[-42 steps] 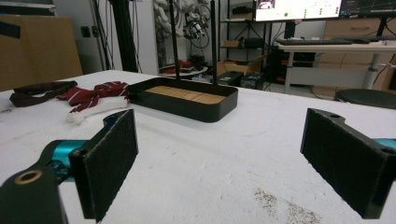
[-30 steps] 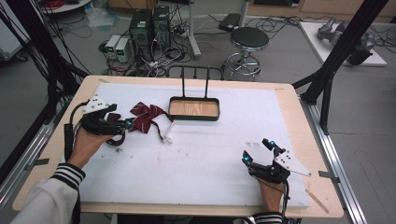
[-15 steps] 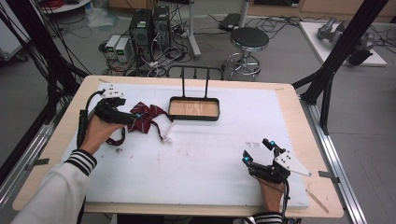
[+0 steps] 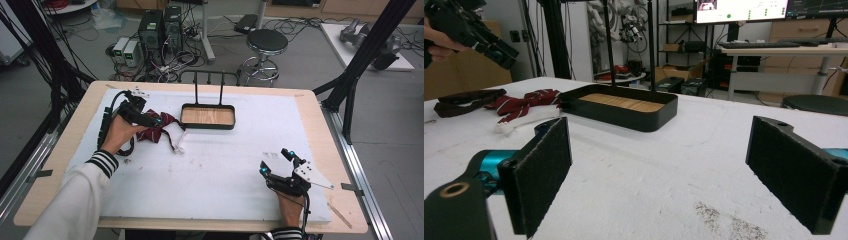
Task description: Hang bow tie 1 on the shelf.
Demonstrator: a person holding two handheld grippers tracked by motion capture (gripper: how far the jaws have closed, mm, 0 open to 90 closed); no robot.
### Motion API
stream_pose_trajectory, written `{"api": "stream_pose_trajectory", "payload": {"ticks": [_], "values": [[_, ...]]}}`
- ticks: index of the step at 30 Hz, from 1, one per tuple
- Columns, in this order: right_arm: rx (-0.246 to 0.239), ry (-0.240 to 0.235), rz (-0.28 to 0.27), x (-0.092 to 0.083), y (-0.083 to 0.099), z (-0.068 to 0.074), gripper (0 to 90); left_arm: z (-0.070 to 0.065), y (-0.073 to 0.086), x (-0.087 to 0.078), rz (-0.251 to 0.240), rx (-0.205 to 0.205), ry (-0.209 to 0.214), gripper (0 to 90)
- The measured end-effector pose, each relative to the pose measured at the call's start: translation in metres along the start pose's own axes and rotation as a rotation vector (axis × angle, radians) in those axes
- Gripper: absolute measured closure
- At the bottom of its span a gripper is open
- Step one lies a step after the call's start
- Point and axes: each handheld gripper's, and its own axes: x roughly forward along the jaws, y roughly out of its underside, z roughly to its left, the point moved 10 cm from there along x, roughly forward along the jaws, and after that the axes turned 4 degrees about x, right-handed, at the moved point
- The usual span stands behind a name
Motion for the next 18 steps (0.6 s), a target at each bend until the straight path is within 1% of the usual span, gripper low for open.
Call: {"api": "stream_pose_trajectory", "payload": {"ticks": [3, 5, 8, 12, 14, 16, 17, 18], "values": [[0.0, 0.001, 0.0, 0.0, 0.0, 0.0, 10.3, -0.001, -0.001, 0.007, 0.017, -0.01, 0.009, 15.8], [0.002, 0.0, 0.0, 0.0, 0.0, 0.0, 10.3, -0.001, -0.002, 0.012, 0.029, -0.023, 0.015, 17.0], [0.005, 0.001, 0.001, 0.0, 0.0, 0.0, 10.3, -0.002, -0.001, 0.019, 0.056, -0.048, 0.034, 18.4], [0.005, 0.001, 0.0, 0.0, 0.0, 0.0, 10.3, -0.002, 0.003, 0.025, 0.094, -0.058, 0.042, 19.3], [0.006, 0.001, 0.0, -0.001, 0.0, 0.0, 10.3, -0.002, 0.004, 0.027, 0.099, -0.057, 0.037, 20.5], [0.003, 0.001, -0.001, -0.001, 0.0, 0.0, 10.3, -0.001, 0.007, 0.029, 0.116, -0.091, 0.05, 20.5], [0.005, 0.001, 0.0, -0.001, 0.0, 0.0, 10.3, -0.001, 0.007, 0.029, 0.116, -0.091, 0.05, 20.5], [0.002, 0.001, -0.003, 0.0, 0.0, 0.0, 10.3, -0.001, 0.009, 0.031, 0.126, -0.105, 0.058, 20.5]]}}
